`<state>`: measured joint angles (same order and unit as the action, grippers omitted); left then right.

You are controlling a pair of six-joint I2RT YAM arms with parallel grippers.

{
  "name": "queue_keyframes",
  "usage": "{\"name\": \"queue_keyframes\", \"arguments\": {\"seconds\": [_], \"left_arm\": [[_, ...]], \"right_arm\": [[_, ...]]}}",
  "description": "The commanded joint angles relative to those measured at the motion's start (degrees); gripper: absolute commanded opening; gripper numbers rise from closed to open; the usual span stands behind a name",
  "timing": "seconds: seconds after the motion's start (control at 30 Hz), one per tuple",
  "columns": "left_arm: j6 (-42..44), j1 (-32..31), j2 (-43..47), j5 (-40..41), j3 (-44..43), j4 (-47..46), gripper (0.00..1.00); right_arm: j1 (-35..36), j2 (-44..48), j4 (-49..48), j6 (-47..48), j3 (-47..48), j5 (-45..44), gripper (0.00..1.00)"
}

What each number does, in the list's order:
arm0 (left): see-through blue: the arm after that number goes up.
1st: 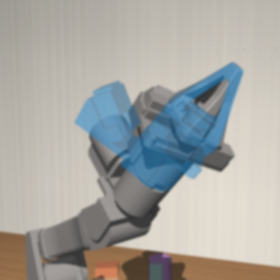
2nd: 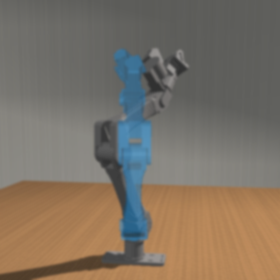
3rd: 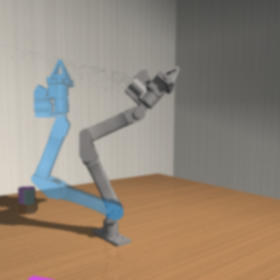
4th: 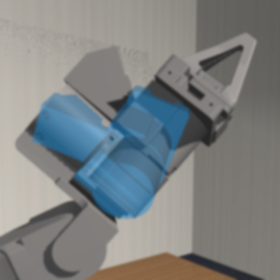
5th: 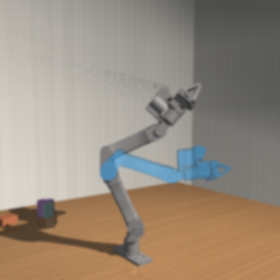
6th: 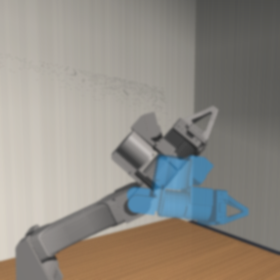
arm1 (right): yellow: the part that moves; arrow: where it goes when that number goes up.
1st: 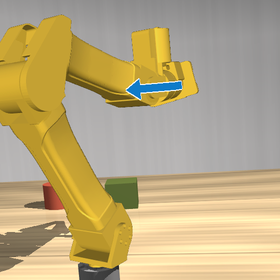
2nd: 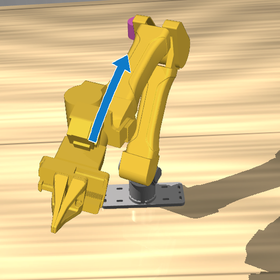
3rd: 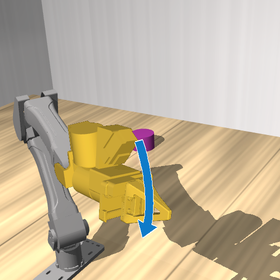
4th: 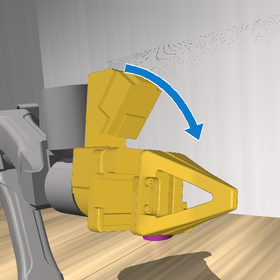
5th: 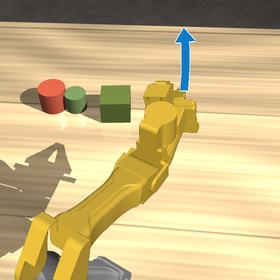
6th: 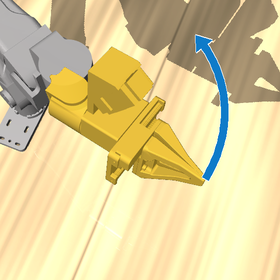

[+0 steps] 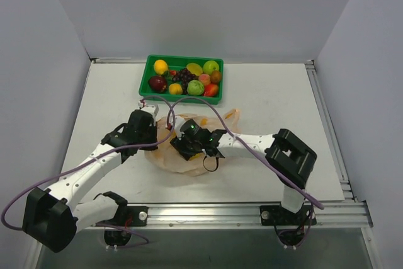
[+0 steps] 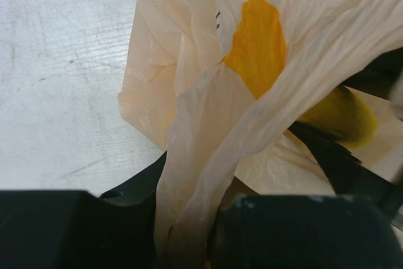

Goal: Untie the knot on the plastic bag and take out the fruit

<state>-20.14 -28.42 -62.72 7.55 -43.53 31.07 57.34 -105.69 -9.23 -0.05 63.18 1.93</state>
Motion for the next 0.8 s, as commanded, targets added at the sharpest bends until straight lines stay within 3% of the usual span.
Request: {"name": "queue_keyframes", "arguments": {"seconds": [0.0,0.2,0.43,0.63,0.77], "left_arm": [[0.7,0.4,0.1,1.0,-0.9,-1.3,0.27],[0.7,1.3,0.4,1.3,-1.0,-1.3,0.27],[0.9,1.4,-0.3,0.6,-0.9,-1.4,0.27],[2.0,1.3,-1.0,-4.6,-1.0,-2.2,0.27],[3.0,0.5,-1.4,-7.5,-0.6,-3.4,0.27]], "right_arm": [[-0.5,9.3,-0.3,-1.4,-2.1,1.7,0.23],[-2.0,19.8,1.2,-2.7,-4.6,5.4,0.18],[-9.3,27.0,-1.9,-8.0,-1.8,18.6,0.16],[-16.2,22.5,-5.6,-7.6,4.8,14.4,0.20],[-20.1,13.5,-8.8,-5.7,10.9,8.7,0.23]]}}
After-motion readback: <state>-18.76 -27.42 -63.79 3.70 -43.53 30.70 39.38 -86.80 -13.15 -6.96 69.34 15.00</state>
